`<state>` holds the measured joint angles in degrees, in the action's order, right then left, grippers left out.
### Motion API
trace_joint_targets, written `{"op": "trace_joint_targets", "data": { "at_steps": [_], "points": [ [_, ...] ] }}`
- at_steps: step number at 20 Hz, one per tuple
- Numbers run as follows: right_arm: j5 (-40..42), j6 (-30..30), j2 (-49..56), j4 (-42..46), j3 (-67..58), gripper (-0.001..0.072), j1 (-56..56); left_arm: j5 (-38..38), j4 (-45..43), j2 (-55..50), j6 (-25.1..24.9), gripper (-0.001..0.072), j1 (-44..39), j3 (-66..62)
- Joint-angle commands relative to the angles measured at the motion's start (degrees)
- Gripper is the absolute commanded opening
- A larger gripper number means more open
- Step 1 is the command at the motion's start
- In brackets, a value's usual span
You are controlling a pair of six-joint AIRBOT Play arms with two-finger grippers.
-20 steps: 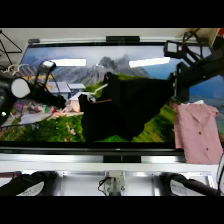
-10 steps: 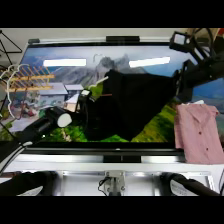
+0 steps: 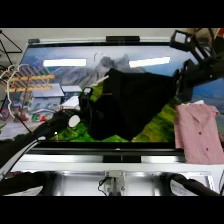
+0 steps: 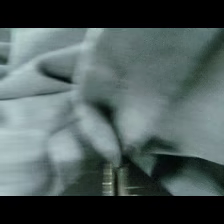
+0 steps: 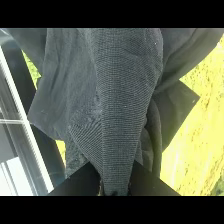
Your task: Fold the shirts.
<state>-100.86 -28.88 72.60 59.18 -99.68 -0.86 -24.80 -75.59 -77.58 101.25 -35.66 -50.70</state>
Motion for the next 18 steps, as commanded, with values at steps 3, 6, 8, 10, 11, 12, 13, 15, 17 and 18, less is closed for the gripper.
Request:
{"op": "trace_joint_targets", "data": {
  "at_steps": [3, 6, 8, 10, 11, 12, 13, 15, 17, 18],
  "points": [
    [0.6, 0.0, 0.0, 0.0, -0.1, 0.0080, 0.0, -7.3, -3.0, 2.2, -4.4, 0.0047, 7.4, -0.1],
    [1.4, 0.0, 0.0, -0.1, -0.1, 0.0080, 0.0, -10.3, -8.1, 9.0, -6.0, 0.0047, 12.1, -1.6],
    [1.4, 0.0, -0.1, -2.3, -0.1, 0.0080, 0.0, -10.4, -8.4, 12.5, -6.0, 0.0048, 16.3, -3.7],
    [2.2, 0.0, -0.6, -4.1, -0.1, 0.0080, 0.0, -11.4, -8.4, 13.4, -6.1, 0.0047, 20.0, -6.8],
    [2.7, 0.0, -1.0, -5.0, -0.1, 0.0080, 0.0, -12.0, -8.4, 13.3, -6.0, 0.0048, 21.4, -8.1],
    [3.1, 0.0, -1.5, -6.1, -0.1, 0.0080, 0.0, -11.9, -8.4, 13.2, -6.0, 0.0048, 22.5, -8.7],
    [3.7, 0.0, -2.1, -6.8, -0.1, 0.0080, 0.0, -12.0, -8.4, 13.1, -6.0, 0.0048, 23.4, -9.0],
    [5.8, 0.0, -3.4, -7.5, -0.1, 0.0079, 0.0, -12.2, -7.7, 13.1, -6.0, 0.0048, 24.2, -9.1],
    [9.3, 0.1, -4.5, -8.7, -0.1, 0.0079, 0.0, -13.4, -6.9, 13.1, -6.0, 0.0048, 24.2, -9.1],
    [10.3, 0.5, -4.7, -9.7, -0.1, 0.0079, 0.0, -13.7, -6.9, 13.1, -6.0, 0.0048, 24.1, -9.1]
  ]
}}
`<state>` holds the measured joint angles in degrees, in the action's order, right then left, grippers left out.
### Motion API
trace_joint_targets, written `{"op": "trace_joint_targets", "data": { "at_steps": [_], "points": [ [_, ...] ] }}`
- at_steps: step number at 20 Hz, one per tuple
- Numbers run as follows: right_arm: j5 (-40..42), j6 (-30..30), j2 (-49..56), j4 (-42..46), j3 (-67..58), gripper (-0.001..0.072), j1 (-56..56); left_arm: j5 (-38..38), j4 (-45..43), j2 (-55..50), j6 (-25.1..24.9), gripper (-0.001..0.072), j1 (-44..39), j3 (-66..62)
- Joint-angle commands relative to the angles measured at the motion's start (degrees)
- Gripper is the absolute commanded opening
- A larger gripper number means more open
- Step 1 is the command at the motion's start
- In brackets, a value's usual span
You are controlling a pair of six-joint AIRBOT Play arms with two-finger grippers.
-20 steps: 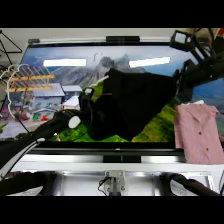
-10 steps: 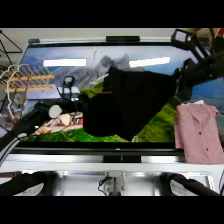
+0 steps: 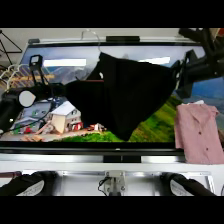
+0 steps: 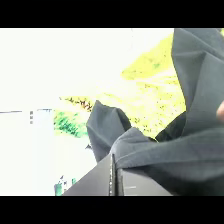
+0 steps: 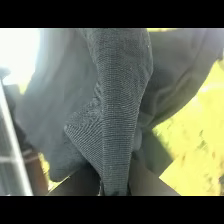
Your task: Fold the shirts.
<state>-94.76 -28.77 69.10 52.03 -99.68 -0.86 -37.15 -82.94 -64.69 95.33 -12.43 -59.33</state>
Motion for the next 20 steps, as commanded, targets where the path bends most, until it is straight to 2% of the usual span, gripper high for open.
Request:
{"op": "trace_joint_targets", "data": {
  "at_steps": [1, 4, 9, 12, 17, 20],
  "points": [
    [4.2, 0.6, -1.2, -4.6, -0.1, 0.0079, 0.0, -1.5, 0.5, 0.1, -0.1, 0.0048, 0.9, -0.5],
    [1.9, 0.5, -1.2, -7.6, -0.1, 0.0079, 0.0, -1.2, 0.4, 0.1, -0.1, 0.0048, 0.9, -0.5],
    [-5.6, -1.0, -1.2, -5.2, -0.1, 0.0078, 0.0, -0.9, 0.5, 0.1, -0.1, 0.0048, 2.8, -2.1],
    [-3.4, -0.9, -1.2, -7.1, -0.1, 0.0078, 0.0, -1.1, 0.5, -0.1, -0.1, 0.0048, 2.7, -2.3],
    [1.2, -0.4, -1.2, -16.6, -0.1, 0.0078, 0.0, -3.1, 1.6, -1.3, -0.1, 0.0048, 2.8, -2.3],
    [3.3, 0.8, -1.2, -18.6, -0.1, 0.0078, 0.0, -4.7, 2.1, -2.9, -0.1, 0.0048, 2.9, -2.3]
  ]
}}
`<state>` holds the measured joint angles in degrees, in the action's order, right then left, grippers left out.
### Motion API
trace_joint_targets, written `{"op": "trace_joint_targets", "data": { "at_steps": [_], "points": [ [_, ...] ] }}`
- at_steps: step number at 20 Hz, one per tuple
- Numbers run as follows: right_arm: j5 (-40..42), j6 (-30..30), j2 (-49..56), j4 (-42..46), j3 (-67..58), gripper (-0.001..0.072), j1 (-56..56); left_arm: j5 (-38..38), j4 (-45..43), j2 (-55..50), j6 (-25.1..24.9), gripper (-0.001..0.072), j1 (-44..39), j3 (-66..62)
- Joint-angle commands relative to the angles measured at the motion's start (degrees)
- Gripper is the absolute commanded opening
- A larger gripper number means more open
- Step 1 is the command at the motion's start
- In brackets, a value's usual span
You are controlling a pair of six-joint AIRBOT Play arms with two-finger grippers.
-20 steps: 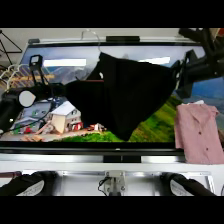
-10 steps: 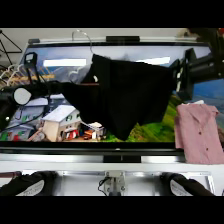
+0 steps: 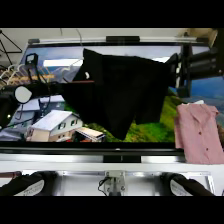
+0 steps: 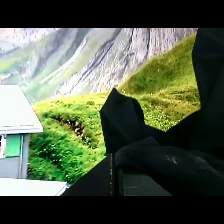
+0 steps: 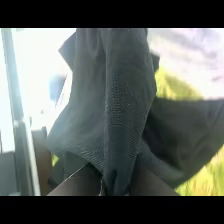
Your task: Fold the shirts.
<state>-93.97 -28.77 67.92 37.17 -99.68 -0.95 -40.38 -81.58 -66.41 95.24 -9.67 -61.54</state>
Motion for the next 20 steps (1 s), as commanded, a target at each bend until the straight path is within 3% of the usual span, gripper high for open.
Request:
{"op": "trace_joint_targets", "data": {
  "at_steps": [1, 6, 10, 15, 20],
  "points": [
    [1.8, 0.7, 0.0, -3.7, -0.1, 0.0077, 0.1, -1.1, 0.8, -1.4, 0.0, 0.0048, 0.5, -0.1],
    [-1.7, -0.5, 0.0, -2.8, -0.1, 0.0077, 0.1, -0.2, 1.2, -1.3, 0.0, 0.0048, 4.1, -0.9],
    [-1.4, -0.8, 0.1, 4.9, 0.0, 0.0078, 0.1, -0.3, 4.7, 0.1, -0.1, 0.0048, 3.9, -3.5],
    [3.7, -0.7, 0.5, 3.5, 1.3, 0.0078, 0.1, 0.0, 7.1, 7.1, 0.0, 0.0048, -2.8, -4.8],
    [4.5, -0.5, 0.5, -3.5, 1.4, 0.0078, 0.1, 7.5, 7.3, 8.2, 0.0, 0.0048, -10.9, -11.2]
  ]
}}
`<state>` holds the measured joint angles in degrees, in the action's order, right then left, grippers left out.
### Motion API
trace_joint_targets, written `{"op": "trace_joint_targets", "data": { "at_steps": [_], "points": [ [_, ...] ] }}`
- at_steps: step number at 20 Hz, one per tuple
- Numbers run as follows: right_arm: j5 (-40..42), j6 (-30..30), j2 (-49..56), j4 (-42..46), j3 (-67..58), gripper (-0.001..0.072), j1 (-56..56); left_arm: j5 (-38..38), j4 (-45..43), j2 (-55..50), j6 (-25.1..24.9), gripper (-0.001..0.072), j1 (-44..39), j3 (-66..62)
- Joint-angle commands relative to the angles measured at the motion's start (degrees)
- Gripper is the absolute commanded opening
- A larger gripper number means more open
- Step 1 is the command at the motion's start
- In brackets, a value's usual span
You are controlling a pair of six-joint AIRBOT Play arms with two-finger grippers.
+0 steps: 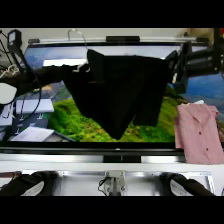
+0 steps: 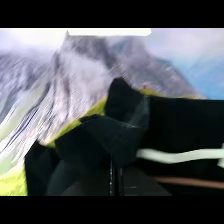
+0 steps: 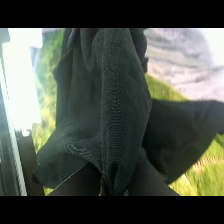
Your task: Fold the shirts.
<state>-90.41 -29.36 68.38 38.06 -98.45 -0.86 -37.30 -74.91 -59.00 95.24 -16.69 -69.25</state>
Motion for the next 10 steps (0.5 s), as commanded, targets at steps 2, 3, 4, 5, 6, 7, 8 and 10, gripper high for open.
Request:
{"op": "trace_joint_targets", "data": {
  "at_steps": [2, 3, 4, 5, 6, 7, 8, 10],
  "points": [
    [1.7, 0.1, 0.0, -7.1, 0.1, 0.0078, 0.0, 5.8, 3.1, 0.8, 0.0, 0.0048, -5.3, -7.2],
    [2.9, 0.1, 0.0, -8.1, 0.1, 0.0078, 0.0, 5.7, 4.4, 0.9, 0.0, 0.0048, -6.2, -9.4],
    [4.5, 0.1, 0.0, -8.8, 0.1, 0.0078, 0.0, 5.7, 5.3, 1.2, -0.3, 0.0048, -7.6, -11.7],
    [6.3, 0.1, 0.0, -9.3, 0.1, 0.0078, 0.0, 5.7, 5.5, 1.5, -2.0, 0.0048, -9.3, -14.1],
    [8.7, 0.1, 0.0, -9.6, 0.1, 0.0078, 0.0, 5.6, 5.5, 1.8, -3.4, 0.0048, -11.2, -16.9],
    [11.2, -0.1, 0.0, -9.8, 0.1, 0.0078, 0.0, 4.7, 5.5, 2.0, -4.3, 0.0048, -13.1, -19.7],
    [14.3, -0.7, 0.0, -9.9, 0.1, 0.0078, 0.0, 3.1, 5.5, 2.1, -5.3, 0.0048, -14.6, -22.2],
    [20.4, -1.5, 0.0, -10.5, 0.1, 0.0078, 0.0, -3.4, 5.3, 2.3, -6.1, 0.0047, -16.3, -26.4]
  ]
}}
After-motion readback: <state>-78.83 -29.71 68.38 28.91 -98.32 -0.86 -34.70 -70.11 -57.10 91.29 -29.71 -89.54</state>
